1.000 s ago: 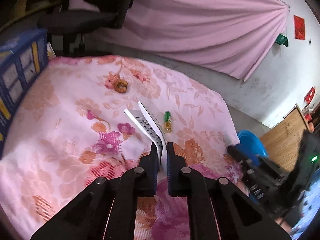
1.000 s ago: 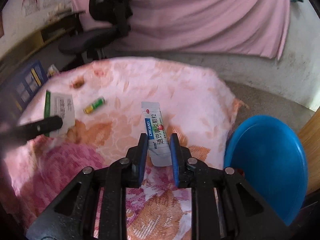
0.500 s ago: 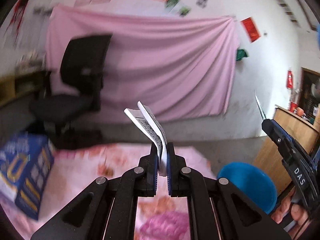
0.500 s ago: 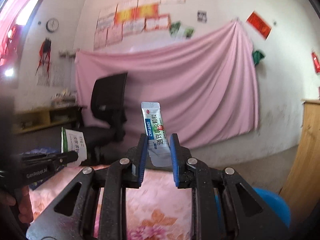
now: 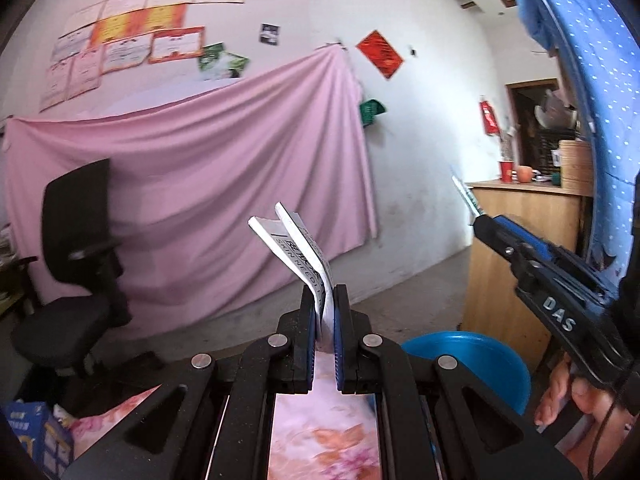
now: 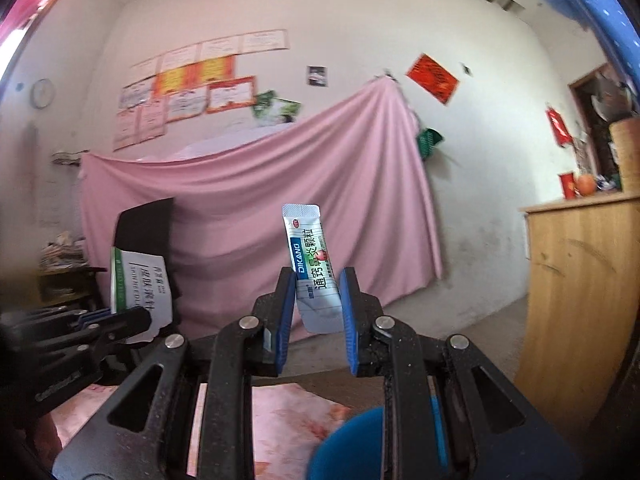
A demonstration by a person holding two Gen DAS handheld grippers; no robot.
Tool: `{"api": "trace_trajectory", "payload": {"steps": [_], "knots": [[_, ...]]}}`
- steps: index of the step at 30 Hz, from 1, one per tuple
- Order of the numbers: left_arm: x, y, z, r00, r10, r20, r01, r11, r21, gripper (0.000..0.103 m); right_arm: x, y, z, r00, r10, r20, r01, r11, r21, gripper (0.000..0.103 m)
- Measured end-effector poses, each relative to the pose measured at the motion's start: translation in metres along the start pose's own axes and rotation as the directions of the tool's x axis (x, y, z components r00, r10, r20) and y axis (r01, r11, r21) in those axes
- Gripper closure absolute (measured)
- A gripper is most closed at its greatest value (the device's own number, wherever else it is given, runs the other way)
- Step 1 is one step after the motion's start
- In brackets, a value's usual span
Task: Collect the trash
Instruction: 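Carry the paper packet and sachet over the blue basin, then open both tools to drop the packet and sachet into the basin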
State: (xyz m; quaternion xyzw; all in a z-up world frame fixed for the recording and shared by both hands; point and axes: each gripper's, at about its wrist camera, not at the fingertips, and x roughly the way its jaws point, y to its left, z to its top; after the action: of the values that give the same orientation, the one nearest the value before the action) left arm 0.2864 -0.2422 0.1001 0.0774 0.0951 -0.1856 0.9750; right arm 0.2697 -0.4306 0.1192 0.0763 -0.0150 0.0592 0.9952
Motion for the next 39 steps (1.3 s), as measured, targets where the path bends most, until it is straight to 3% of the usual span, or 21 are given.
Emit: {"api": "trace_trajectory", "payload": {"steps": [8, 14, 17, 25, 30, 35, 39], "knots": [[0.024, -0.024, -0.004, 0.995, -0.092, -0.050, 0.091, 0.996, -0.012, 0.098, 0.008, -0.035, -0.011, 0.989, -0.087, -0.117, 0.087, 0.996, -0.003, 0.052], [0.048, -0.045, -0.007, 0.978, -0.149, -0.145, 0.146, 0.989, -0.033, 0.097, 0.019, -0.060, -0.020, 0.964, -0.143, -0.224, 0.156, 0.987, 0.043, 0.052], [0.058, -0.046, -0.008, 0.964, -0.184, -0.191, 0.175, 0.983, -0.064, 0.097, 0.024, -0.070, -0.027, 0.946, -0.166, -0.278, 0.189, 0.980, 0.057, 0.051], [0.093, -0.045, -0.011, 0.894, -0.291, -0.340, 0.252, 0.955, -0.154, 0.097, 0.041, -0.095, -0.045, 0.891, -0.165, -0.423, 0.230, 0.967, 0.108, 0.051], [0.104, -0.046, -0.013, 0.867, -0.314, -0.386, 0.268, 0.948, -0.171, 0.097, 0.045, -0.103, -0.052, 0.876, -0.151, -0.459, 0.234, 0.964, 0.128, 0.051], [0.107, -0.042, -0.019, 0.854, -0.313, -0.415, 0.254, 0.948, -0.191, 0.091, 0.048, -0.105, -0.054, 0.870, -0.146, -0.471, 0.234, 0.963, 0.132, 0.051], [0.107, -0.038, -0.020, 0.852, -0.314, -0.419, 0.243, 0.946, -0.215, 0.077, 0.049, -0.104, -0.054, 0.869, -0.139, -0.474, 0.226, 0.965, 0.130, 0.051]]}}
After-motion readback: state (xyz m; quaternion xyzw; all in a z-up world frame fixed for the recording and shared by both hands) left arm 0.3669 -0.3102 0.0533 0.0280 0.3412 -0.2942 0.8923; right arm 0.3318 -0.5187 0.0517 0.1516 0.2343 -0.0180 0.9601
